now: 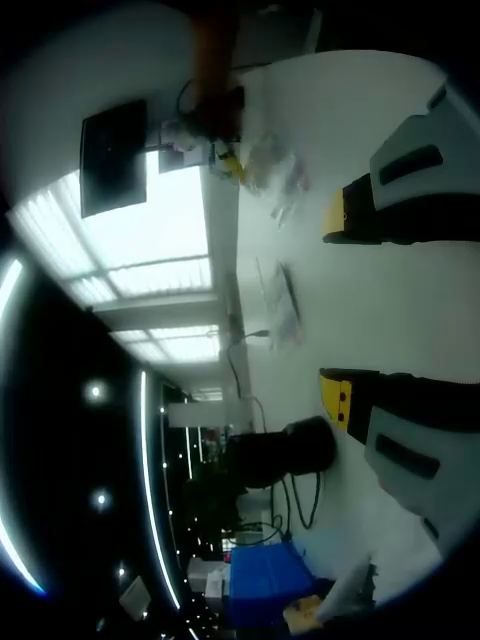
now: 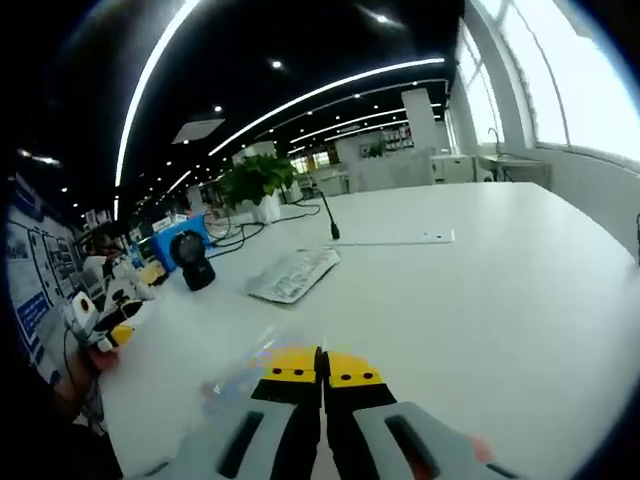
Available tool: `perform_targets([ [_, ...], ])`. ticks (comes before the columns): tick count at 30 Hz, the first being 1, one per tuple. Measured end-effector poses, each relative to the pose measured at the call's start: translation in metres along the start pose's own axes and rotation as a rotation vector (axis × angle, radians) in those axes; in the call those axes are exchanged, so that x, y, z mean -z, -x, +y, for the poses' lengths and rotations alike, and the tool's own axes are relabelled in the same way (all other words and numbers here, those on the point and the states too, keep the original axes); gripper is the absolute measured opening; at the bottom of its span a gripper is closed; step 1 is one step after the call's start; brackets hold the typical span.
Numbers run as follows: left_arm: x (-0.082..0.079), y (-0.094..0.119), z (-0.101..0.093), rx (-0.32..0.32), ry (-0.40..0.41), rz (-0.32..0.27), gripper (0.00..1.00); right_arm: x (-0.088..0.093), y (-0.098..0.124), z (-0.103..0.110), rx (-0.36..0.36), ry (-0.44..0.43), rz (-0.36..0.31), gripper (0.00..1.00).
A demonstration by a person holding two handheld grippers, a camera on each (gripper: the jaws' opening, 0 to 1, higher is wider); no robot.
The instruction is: Clip sheet goods on table flip sheet goods clip sheet goods scan sheet goods put sheet goods back to table
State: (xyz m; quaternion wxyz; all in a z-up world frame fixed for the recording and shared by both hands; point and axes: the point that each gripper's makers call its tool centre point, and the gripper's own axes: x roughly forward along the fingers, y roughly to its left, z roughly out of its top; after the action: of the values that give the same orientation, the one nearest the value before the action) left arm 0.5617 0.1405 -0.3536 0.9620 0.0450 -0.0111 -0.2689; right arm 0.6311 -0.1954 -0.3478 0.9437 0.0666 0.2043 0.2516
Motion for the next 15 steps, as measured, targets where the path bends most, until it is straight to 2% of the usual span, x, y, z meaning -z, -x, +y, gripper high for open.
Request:
perform_targets([
  [6,-0.001,0.001,-0.002,-0.003,0.001,-0.004,0.42,-0.024,0.001,0.023,-0.042,0.009,-0.053,0.0],
  [15,-0.002,0.002,-0.002,-0.001,0.005,-0.01,0.42,-0.049,0.003,0.061,-0.098,0.03,-0.11,0.0],
])
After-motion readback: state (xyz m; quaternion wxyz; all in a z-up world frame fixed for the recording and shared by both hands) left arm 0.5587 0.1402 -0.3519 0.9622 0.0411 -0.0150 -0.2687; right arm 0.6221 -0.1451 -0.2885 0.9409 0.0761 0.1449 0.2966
